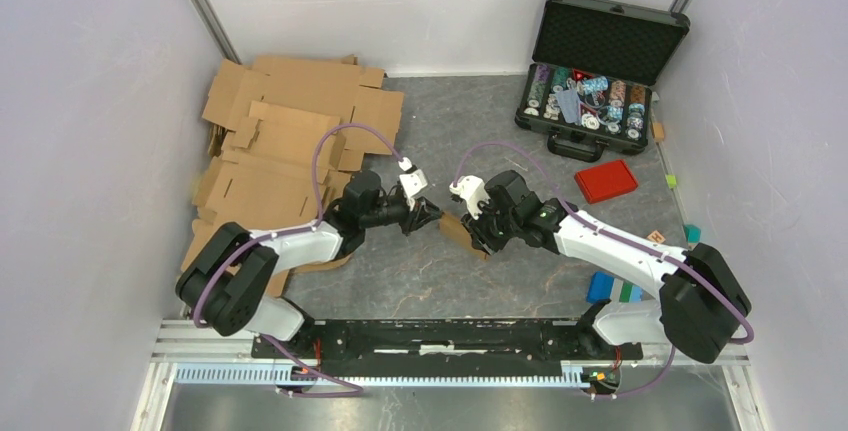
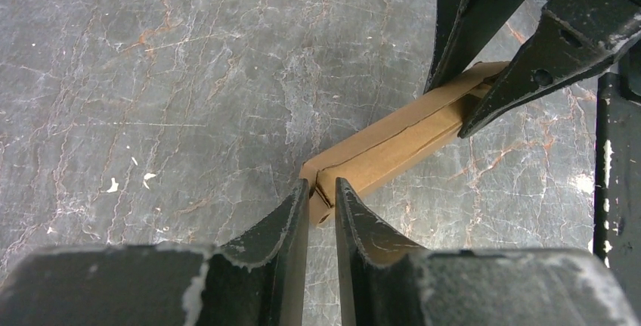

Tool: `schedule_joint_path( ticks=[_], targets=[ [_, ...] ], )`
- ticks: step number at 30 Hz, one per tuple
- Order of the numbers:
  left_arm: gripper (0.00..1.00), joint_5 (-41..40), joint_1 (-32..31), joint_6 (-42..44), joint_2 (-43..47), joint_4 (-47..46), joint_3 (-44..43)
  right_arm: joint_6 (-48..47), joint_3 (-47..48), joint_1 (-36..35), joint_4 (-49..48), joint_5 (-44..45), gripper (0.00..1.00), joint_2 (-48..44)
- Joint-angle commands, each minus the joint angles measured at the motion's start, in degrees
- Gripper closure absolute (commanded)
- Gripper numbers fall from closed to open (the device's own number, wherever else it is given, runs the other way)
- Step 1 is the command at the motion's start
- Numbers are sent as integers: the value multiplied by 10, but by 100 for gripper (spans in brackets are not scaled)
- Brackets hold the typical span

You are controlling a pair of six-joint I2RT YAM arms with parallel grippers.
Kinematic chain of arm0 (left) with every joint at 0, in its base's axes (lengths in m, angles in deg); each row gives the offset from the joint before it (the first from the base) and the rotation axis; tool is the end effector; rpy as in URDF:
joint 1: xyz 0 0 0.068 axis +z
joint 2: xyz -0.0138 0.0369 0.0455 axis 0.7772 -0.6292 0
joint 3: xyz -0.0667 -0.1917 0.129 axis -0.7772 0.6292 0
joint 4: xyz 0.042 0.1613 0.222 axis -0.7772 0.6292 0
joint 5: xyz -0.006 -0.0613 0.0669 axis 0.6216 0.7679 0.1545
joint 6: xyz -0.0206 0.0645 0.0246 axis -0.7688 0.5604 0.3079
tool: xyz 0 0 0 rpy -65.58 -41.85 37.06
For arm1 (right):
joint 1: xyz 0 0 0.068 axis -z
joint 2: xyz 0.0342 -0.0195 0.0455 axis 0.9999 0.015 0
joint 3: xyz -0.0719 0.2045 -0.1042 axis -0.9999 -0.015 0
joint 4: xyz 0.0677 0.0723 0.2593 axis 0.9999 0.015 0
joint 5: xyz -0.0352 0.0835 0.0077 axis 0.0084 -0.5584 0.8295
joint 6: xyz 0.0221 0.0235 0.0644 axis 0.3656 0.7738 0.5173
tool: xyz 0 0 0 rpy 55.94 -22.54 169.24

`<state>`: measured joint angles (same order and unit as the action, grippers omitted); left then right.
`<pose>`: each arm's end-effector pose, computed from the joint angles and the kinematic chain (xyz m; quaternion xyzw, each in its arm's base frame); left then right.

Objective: Fold the paper box
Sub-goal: Close the paper box at the center of the board.

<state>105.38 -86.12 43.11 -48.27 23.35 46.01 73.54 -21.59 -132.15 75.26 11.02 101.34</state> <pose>0.2399 -0.2088 0.1341 0.4419 0.6623 -0.3590 0.4870 0.2087 0.2102 0.1499 -0.4051 0.8504 0.1941 0.2738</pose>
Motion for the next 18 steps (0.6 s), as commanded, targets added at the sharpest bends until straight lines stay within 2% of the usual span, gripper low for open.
schedule_joint_path(
  ticks=[1,5,9,18],
  targets=[
    [76,3,-6,27,-11,-2,-26,3,8,0,6,-18,62,10],
    [79,3,-11,25,-17,-2,-32,3,8,0,6,-19,62,12],
    [97,6,-12,34,-14,20,-38,4,10,0,6,-17,63,12],
    [98,-8,-13,23,2,79,-57,5,12,-1,11,2,63,17]
  ],
)
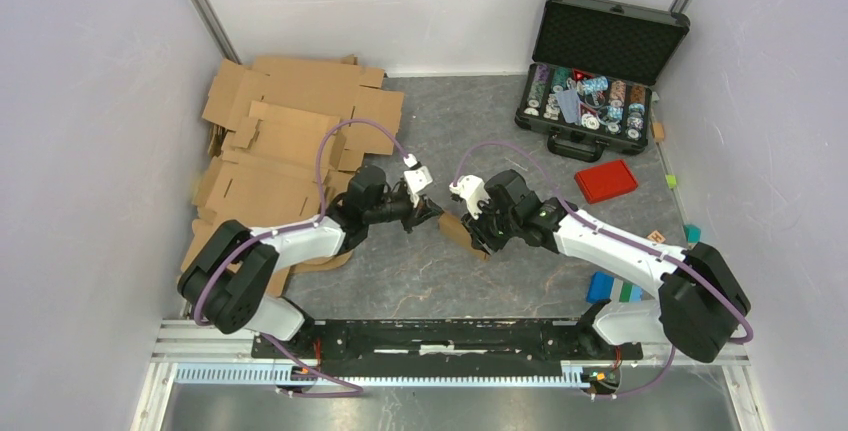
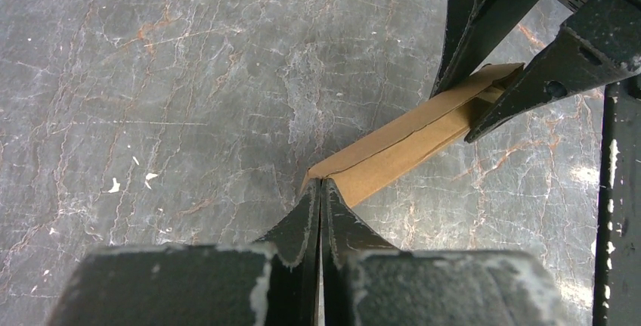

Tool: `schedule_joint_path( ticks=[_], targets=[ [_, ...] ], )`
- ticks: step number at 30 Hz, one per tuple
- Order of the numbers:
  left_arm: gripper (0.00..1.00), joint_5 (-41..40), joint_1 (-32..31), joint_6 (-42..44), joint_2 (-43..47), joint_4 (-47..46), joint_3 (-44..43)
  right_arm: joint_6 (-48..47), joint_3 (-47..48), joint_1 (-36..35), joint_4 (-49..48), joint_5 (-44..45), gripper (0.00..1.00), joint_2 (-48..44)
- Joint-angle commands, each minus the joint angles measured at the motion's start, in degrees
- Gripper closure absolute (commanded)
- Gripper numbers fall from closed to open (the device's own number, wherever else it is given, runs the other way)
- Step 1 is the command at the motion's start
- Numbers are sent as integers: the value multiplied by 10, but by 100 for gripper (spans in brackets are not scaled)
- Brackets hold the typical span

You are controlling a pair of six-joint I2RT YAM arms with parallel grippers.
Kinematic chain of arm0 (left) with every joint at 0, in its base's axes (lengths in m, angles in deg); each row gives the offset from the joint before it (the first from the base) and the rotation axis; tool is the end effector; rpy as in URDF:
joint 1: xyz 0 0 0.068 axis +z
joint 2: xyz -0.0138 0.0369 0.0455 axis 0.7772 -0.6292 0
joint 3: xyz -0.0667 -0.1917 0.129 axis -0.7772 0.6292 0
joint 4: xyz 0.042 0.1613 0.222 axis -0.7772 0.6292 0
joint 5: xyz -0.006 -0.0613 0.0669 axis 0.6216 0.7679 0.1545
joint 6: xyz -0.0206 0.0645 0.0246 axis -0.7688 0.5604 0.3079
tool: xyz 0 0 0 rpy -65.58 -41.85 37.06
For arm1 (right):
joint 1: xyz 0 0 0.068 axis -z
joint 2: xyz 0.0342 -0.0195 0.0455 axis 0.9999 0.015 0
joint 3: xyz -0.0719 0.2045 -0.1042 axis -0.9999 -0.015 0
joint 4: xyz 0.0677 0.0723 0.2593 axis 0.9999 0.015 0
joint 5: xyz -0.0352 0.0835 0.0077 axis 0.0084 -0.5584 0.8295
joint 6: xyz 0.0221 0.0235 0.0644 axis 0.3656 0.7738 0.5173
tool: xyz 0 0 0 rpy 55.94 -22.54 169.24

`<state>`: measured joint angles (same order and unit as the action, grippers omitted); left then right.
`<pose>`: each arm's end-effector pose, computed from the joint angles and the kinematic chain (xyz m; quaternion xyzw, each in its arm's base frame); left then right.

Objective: Fold the paper box
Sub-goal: Close the paper box at the center of the board.

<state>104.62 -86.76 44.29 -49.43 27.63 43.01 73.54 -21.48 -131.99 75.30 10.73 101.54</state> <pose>0.2448 -0.2159 0.1364 0.4494 0.6708 -0.3515 0.4739 0.2093 0.2101 0.1495 -0.4046 0.8509 0.1956 0.2722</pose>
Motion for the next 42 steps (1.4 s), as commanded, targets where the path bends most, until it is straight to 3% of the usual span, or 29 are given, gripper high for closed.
schedule_joint_path(
  ticks=[1,13,32,42],
  targets=[
    [98,-1,-7,6,14,41,-30,4,11,-2,11,6,63,15],
    [98,-11,-10,-51,9,121,-84,4,10,-3,12,17,64,18],
    [98,29,-15,-111,-12,125,-87,6,13,-5,9,24,65,19],
    [98,10,-16,-108,-15,116,-65,7,15,-6,9,26,66,18]
  ],
)
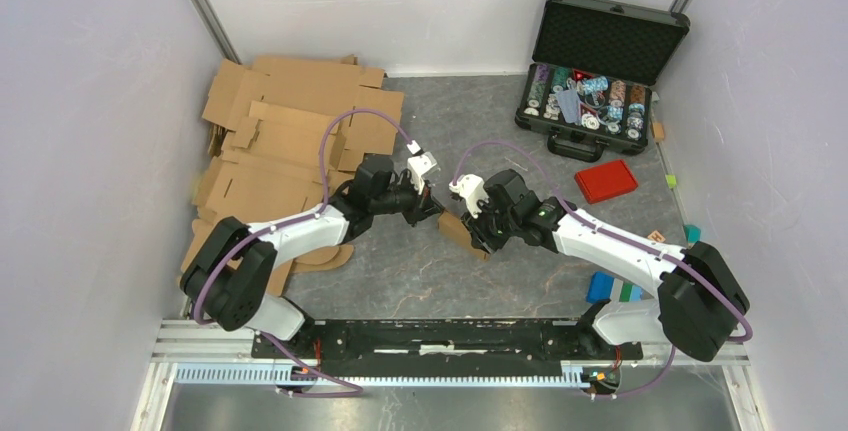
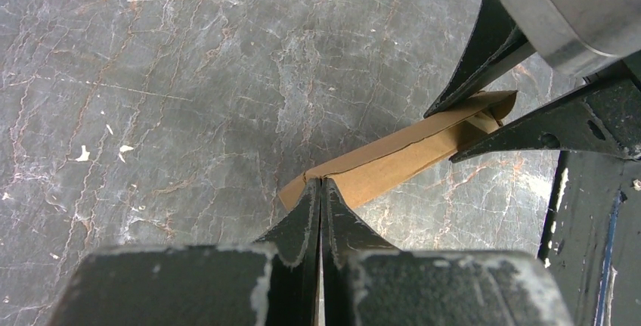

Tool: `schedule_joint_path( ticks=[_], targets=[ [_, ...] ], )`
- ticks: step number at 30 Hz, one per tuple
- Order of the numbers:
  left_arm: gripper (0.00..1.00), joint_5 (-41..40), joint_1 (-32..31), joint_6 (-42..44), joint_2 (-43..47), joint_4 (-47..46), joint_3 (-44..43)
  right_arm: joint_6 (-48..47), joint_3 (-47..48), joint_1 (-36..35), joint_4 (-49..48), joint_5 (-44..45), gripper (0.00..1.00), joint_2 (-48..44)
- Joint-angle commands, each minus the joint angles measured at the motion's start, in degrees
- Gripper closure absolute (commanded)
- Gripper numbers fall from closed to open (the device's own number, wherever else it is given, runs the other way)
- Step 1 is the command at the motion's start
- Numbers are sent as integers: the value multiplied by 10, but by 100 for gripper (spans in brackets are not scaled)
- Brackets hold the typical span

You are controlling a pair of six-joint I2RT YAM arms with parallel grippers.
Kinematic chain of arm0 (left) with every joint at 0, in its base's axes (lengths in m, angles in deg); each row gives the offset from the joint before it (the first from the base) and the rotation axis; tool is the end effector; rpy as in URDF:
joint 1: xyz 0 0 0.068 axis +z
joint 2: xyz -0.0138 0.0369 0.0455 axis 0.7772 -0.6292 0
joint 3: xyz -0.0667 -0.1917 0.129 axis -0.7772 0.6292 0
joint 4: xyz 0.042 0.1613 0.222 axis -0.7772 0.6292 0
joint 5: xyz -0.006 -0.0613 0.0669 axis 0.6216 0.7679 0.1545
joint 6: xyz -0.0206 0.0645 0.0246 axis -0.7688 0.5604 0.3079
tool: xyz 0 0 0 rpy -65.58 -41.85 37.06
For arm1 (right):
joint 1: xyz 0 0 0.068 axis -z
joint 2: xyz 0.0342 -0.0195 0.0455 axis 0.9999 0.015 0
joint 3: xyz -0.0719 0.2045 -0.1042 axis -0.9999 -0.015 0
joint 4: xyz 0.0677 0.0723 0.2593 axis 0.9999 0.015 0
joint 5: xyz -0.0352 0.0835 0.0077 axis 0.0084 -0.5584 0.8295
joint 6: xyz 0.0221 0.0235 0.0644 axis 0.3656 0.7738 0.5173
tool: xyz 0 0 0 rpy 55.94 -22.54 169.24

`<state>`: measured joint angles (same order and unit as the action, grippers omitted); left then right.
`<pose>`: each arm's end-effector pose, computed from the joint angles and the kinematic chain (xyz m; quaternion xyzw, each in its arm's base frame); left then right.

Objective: Fold the paper box
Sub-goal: Close the paper box at the center of the board.

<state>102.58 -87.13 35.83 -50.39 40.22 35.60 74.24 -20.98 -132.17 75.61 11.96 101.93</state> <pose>0.2575 -0.2255 0.1494 0.3906 0.7380 -0.3684 0.4087 0.2106 0.2108 0.1500 -0.3980 0.8555 0.1878 0.2729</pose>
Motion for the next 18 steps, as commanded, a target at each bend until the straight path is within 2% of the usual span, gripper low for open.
schedule_joint_path(
  ticks=[1,18],
  targets=[
    [98,29,-12,-24,-5,-9,12,0,10,-5,6,15,66,14],
    [98,-3,-18,-22,8,-7,51,5,16,-28,0,59,63,19]
  ],
)
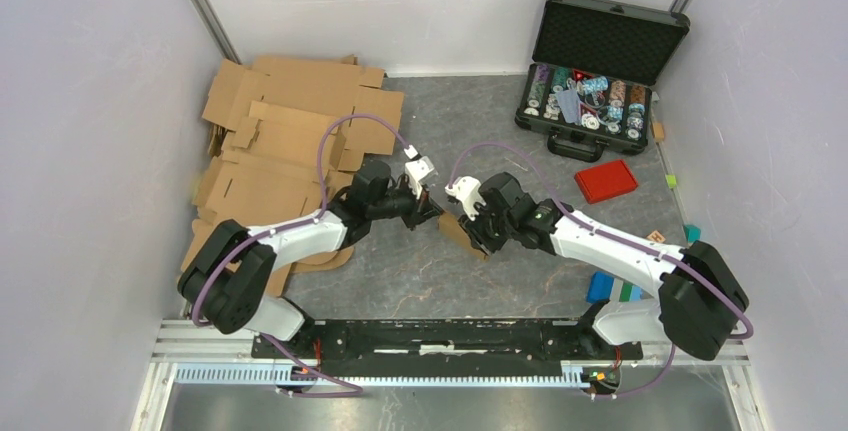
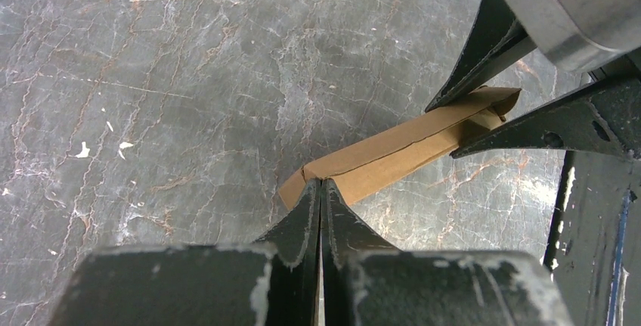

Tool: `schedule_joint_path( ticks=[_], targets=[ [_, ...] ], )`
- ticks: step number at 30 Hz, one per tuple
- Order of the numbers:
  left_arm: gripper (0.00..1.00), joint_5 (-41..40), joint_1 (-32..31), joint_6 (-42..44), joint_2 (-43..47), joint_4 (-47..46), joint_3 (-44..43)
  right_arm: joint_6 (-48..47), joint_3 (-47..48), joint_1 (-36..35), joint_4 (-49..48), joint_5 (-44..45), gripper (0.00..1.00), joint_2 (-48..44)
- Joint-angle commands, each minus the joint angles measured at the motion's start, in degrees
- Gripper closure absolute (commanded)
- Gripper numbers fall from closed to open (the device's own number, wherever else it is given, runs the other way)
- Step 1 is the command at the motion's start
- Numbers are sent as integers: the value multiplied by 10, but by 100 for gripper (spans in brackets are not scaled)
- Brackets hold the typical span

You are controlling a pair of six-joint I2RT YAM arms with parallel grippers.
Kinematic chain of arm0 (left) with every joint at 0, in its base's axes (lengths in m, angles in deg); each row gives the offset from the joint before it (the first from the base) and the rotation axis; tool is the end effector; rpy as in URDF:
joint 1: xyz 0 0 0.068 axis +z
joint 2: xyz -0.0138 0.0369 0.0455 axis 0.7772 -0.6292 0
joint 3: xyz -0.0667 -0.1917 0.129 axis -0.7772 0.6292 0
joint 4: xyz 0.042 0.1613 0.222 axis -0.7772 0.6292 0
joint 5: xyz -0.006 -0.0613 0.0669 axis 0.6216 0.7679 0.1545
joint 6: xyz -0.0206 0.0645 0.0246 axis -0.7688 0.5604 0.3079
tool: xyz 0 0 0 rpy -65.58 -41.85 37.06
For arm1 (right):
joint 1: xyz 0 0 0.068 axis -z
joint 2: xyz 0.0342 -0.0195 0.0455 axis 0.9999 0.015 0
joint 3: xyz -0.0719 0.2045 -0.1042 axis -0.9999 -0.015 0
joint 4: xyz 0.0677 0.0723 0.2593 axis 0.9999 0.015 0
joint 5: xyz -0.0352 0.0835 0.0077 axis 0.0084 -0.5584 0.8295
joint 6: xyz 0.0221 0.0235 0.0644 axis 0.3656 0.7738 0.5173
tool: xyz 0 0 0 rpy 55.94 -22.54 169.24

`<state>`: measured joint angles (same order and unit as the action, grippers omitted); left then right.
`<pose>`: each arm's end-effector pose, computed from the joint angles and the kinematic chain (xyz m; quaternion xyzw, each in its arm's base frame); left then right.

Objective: Fold the paper box
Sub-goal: Close the paper box at the center of the board.

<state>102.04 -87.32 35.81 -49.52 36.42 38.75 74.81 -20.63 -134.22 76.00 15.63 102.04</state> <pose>0.2511 -0.2216 0.1428 0.3904 0.7319 -0.3673 0.4207 0.2062 0.2162 0.1505 -0.4006 0.8569 0.1656 0.2789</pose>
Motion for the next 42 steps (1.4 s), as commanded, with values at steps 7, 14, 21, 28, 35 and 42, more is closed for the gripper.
schedule_joint_path(
  ticks=[7,14,21,28,35,42],
  targets=[
    [98,-5,-18,-13,-1,31,23,-1,15,-8,-15,12,42,12],
    [98,-8,-21,-7,0,31,26,3,24,-8,-40,-8,25,7],
    [98,-6,-22,-8,-2,30,28,16,56,-8,-57,-16,12,9],
    [98,-5,-22,6,-2,26,31,39,24,-4,-119,-9,22,-39],
    [98,-4,-23,3,-5,26,28,58,-13,2,-164,2,56,-77],
    [98,-4,-23,2,-5,25,29,73,-28,2,-183,-10,97,-46]
  ],
)
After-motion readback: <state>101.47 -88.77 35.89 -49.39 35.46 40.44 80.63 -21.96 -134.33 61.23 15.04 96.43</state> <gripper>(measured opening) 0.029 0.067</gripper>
